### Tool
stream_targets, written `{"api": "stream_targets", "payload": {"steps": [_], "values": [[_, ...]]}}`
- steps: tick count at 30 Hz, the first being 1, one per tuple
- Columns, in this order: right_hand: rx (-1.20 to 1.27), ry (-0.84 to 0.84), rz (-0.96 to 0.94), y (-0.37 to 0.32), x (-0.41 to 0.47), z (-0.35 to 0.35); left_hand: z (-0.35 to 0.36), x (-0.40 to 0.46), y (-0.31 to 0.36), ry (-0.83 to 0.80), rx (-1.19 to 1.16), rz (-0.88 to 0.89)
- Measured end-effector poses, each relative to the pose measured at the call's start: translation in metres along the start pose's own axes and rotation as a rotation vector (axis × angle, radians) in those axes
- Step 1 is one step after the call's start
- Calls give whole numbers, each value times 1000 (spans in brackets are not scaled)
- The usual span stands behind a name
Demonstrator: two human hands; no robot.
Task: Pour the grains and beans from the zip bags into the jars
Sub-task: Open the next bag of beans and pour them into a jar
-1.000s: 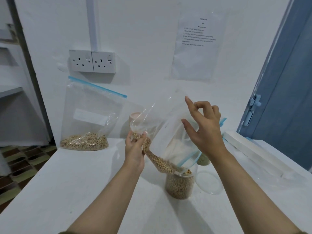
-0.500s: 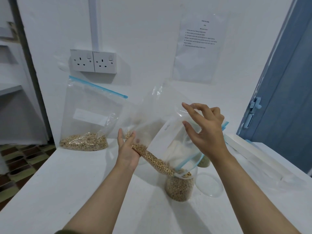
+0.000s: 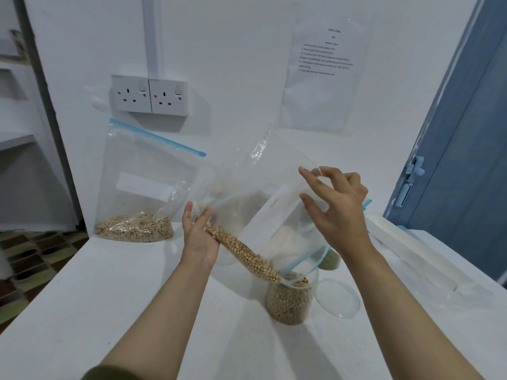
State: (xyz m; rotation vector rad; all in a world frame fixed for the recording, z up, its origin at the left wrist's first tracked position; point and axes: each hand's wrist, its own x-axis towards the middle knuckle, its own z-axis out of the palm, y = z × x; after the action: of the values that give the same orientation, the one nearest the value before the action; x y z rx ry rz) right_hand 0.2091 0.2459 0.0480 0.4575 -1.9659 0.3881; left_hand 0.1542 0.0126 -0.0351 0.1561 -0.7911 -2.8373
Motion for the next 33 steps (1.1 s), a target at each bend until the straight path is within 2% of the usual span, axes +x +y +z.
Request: {"api": "stream_targets", "payload": {"steps": [12, 33], "values": [[4, -27, 77, -1, -1, -3, 4, 8, 6, 18, -35, 16], [-44, 21, 84, 1, 16, 3, 23, 13, 37, -86, 269, 244]]}}
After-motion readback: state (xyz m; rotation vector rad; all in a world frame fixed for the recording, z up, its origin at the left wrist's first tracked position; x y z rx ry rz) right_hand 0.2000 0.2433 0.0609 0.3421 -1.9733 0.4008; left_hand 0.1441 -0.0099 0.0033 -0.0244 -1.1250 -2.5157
